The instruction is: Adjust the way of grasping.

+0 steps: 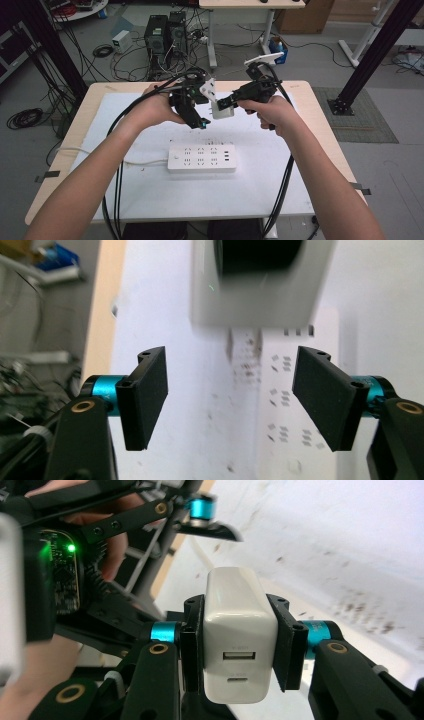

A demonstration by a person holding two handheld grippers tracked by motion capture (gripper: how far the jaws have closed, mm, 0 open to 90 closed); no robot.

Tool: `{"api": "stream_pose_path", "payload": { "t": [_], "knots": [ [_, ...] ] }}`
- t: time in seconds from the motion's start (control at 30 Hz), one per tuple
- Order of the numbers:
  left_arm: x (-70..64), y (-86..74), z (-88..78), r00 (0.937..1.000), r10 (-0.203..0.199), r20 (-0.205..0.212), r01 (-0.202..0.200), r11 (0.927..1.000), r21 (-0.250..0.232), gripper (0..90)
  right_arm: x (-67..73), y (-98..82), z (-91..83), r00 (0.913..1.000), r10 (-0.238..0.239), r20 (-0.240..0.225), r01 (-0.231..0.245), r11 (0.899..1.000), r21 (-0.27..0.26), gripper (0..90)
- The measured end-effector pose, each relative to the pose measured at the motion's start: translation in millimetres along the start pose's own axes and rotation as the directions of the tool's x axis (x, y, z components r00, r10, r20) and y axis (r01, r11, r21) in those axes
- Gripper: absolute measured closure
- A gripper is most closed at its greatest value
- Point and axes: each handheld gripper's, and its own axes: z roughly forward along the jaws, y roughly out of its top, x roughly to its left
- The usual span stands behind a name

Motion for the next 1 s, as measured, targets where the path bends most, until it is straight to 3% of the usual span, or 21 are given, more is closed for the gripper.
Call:
{"api": "stream_pose_path", "payload": {
  "t": [0.1,0.2,0.3,0.37,0.47,0.53,0.57,0.6,0.67,0.83,0.93,1.0],
  "knots": [
    [5.5,-13.7,-6.6,0.998,-0.061,0.016,0.06,0.997,0.048,25.8,-0.5,2.1,-6.3,0.9957,-0.023,0.09,0.021,0.999,0.03,62.5],
    [10.8,-30.5,-14.4,0.9923,-0.122,0.018,0.121,0.9896,0.078,25.8,-3.6,3.4,-13.4,0.9876,-0.027,0.154,0.02,0.999,0.044,62.6],
    [16.5,-49.1,-20.9,0.9815,-0.189,0.032,0.183,0.974,0.133,25.8,-7.4,3.2,-18.5,0.9728,-0.041,0.228,0.025,0.997,0.071,62.6],
    [18.7,-61.2,-22.8,0.9681,-0.249,0.027,0.241,0.9554,0.17,25.8,-8.3,2.6,-20.4,0.9513,-0.075,0.299,0.045,0.994,0.104,62.6],
    [22.0,-77.1,-26.0,0.9487,-0.316,0.006,0.307,0.9262,0.219,25.8,-7.1,2.3,-23.9,0.9233,-0.105,0.37,0.058,0.989,0.134,62.5],
    [25.1,-86.7,-27.7,0.9293,-0.369,0.015,0.354,0.9013,0.25,25.8,-7.0,2.5,-25.8,0.9082,-0.124,0.4,0.067,0.986,0.153,62.5],
    [25.7,-90.7,-28.4,0.9222,-0.387,0.004,0.372,0.8899,0.264,25.8,-6.5,2.5,-26.2,0.8962,-0.134,0.423,0.071,0.984,0.162,62.5],
    [26.8,-94.4,-29.5,0.9154,-0.402,-0.014,0.39,0.8779,0.278,25.8,-6.9,2.5,-27.0,0.889,-0.142,0.435,0.072,0.982,0.173,62.5],
    [28.9,-101.6,-32.0,0.8959,-0.444,-0.021,0.431,0.8555,0.288,25.8,-6.7,2.2,-29.0,0.8796,-0.144,0.454,0.07,0.982,0.175,62.5],
    [31.7,-111.4,-38.5,0.877,-0.478,-0.053,0.472,0.8362,0.279,25.8,-8.0,1.2,-33.7,0.8709,-0.154,0.467,0.078,0.981,0.179,62.5],
    [32.0,-112.8,-40.8,0.8761,-0.479,-0.058,0.474,0.8339,0.282,25.8,-8.3,0.0,-34.0,0.8634,-0.166,0.477,0.082,0.978,0.191,62.5],
    [31.1,-112.3,-41.1,0.8757,-0.479,-0.06,0.476,0.835,0.276,25.8,-7.4,-0.5,-33.9,0.8642,-0.166,0.475,0.082,0.978,0.192,62.5]
  ]
}}
